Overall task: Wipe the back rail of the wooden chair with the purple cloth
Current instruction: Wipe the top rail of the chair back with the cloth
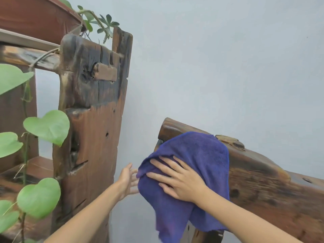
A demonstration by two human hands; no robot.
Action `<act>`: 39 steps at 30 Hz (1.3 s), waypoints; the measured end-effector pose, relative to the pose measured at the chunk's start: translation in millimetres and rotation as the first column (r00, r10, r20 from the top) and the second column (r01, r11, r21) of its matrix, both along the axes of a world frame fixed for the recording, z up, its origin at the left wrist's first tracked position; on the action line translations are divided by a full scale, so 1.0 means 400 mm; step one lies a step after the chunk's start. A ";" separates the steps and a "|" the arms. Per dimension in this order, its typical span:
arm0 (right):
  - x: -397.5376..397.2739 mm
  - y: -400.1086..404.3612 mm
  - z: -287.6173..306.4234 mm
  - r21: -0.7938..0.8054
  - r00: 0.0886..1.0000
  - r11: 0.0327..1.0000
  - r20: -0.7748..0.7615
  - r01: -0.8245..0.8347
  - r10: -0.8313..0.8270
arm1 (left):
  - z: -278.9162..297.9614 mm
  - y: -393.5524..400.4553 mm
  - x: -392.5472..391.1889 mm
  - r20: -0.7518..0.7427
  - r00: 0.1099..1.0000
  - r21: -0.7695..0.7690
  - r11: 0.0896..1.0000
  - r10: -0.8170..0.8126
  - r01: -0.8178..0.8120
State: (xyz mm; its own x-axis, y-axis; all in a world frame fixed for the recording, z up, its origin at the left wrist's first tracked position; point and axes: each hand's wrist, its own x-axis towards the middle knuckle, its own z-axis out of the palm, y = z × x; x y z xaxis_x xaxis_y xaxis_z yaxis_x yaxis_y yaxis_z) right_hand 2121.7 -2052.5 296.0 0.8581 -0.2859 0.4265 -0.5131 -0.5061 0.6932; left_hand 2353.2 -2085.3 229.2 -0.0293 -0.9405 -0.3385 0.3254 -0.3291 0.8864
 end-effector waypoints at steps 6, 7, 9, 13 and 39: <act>-0.137 0.009 0.092 -0.048 0.960 0.998 0.279 0.033 -0.018 | 0.278 -0.043 0.005 0.216 0.959 -0.438 0.896 0.182 -0.072; -0.150 0.009 0.116 -0.082 0.947 0.996 0.320 0.044 -0.016 | 0.334 -0.041 -0.015 0.254 0.943 -0.547 0.836 0.214 -0.042; -0.169 0.012 0.164 -0.100 0.931 0.991 0.363 0.083 -0.042 | 0.438 -0.032 -0.061 0.404 0.871 -0.692 0.716 0.278 0.093; -0.188 0.020 0.266 0.166 0.845 0.961 0.460 0.221 -0.274 | 0.541 -0.042 -0.178 0.823 0.453 -0.558 0.630 0.341 0.540; -0.486 0.066 0.157 0.166 0.523 0.885 0.754 0.434 -0.398 | 0.524 0.009 -0.322 0.744 -0.355 -0.335 0.776 0.566 0.535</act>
